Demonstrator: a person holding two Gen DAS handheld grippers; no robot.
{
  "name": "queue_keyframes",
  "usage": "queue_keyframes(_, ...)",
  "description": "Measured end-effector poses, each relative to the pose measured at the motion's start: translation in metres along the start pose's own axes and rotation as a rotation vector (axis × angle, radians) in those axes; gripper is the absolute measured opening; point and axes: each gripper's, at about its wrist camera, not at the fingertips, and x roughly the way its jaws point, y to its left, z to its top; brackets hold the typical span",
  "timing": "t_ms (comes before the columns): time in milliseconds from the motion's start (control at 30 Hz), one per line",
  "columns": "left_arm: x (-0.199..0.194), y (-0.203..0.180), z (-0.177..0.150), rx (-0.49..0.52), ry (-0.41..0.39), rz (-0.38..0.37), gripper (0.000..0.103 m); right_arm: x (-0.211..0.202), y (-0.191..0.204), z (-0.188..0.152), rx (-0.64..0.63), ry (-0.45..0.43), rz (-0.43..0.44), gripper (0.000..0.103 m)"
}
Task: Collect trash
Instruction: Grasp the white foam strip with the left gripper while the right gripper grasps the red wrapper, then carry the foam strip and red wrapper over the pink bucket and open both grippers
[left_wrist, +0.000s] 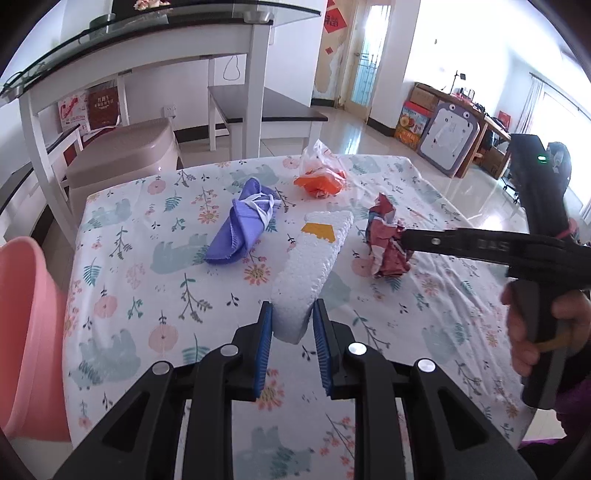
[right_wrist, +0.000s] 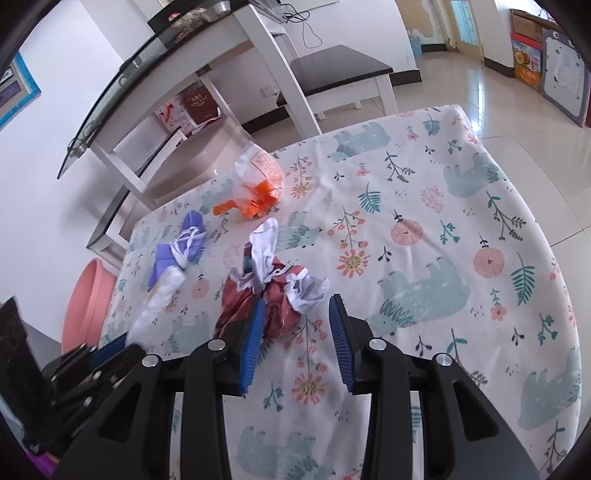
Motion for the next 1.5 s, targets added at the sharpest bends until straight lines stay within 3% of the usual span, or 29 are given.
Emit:
queue_keyframes(300,-0.019,-0.001,-0.008,-0.037,-0.023,0.032,0.021,0.002,0.008,-0.003,-0.031,-0.008,0.015,0.036)
queue_keyframes(567,-0.033,-0.003,-0.009,-0.054,-0.054,0.067,0.021,-0.020,0.018,-0.013,-0.099,-0.062,-0.012,0.013)
queue_keyframes(1000,-0.065,-0.008,-0.008,-0.066,-0.132,0.108,0.021,-0.066,0.050,-0.025,-0.235,-0.203,-0.033,0.013)
queue_keyframes(1500,-0.101,0.003,-0.012,-0.107,-0.217,0.162,0.021,-0.077,0.095,-0.034,-0.329,-0.248,-0.003,0.013)
